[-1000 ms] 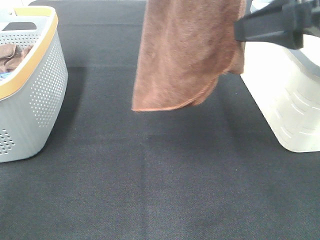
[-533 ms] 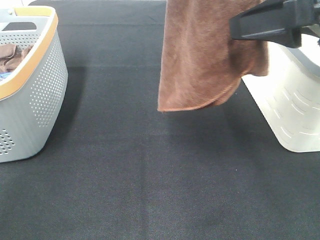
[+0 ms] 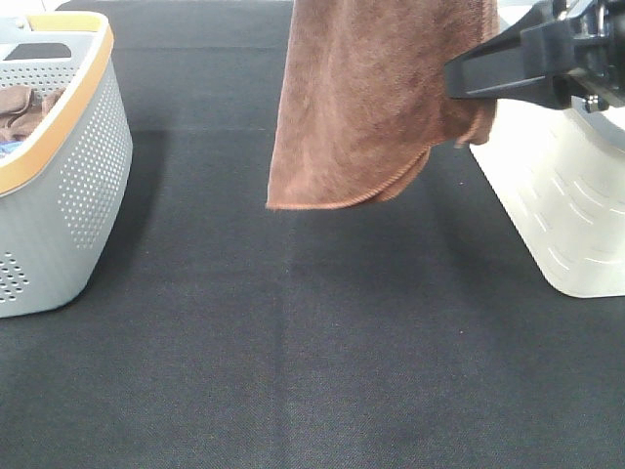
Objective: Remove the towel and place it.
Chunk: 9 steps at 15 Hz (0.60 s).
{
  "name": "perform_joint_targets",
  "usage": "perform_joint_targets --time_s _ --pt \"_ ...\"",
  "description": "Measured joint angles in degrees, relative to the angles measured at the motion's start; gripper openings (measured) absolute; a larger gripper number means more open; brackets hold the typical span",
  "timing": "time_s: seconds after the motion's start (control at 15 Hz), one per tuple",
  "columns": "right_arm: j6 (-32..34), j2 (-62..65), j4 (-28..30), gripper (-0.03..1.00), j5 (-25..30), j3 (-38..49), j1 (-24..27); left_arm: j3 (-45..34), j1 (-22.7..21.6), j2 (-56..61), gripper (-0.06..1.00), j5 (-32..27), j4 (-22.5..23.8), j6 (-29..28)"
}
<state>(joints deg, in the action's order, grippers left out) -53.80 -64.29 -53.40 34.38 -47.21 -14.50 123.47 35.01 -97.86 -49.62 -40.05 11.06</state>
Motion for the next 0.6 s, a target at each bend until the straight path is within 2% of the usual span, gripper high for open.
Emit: perform_joint_targets --time_s 0.07,0.2,0.33,0.47,0.53,0.6 --pt "0.0 0.0 -0.06 0.18 0.0 0.0 0.0 0.0 0.0 0.0 0.0 0.0 0.0 0.0" --pt "0.0 0.0 -0.06 0.01 0.0 0.0 0.0 0.0 0.0 0.0 0.0 0.0 0.63 0.0" --pt "0.74 0.0 1.49 0.0 0.69 -0.34 0.0 0.0 0.06 0.0 0.0 -0.46 6.99 0.0" --pt "6.25 0.0 7.79 0.0 2.64 -2.12 0.0 0.0 0.17 0.0 0.0 -3.32 18.68 -2.58" --pt "11.23 0.0 12.38 0.0 3.32 -3.55 0.0 0.0 0.17 -0.17 0.0 -4.76 26.24 -5.39" --pt "11.23 0.0 12.38 0.0 3.32 -3.55 0.0 0.0 0.17 -0.17 0.0 -4.76 26.24 -5.39"
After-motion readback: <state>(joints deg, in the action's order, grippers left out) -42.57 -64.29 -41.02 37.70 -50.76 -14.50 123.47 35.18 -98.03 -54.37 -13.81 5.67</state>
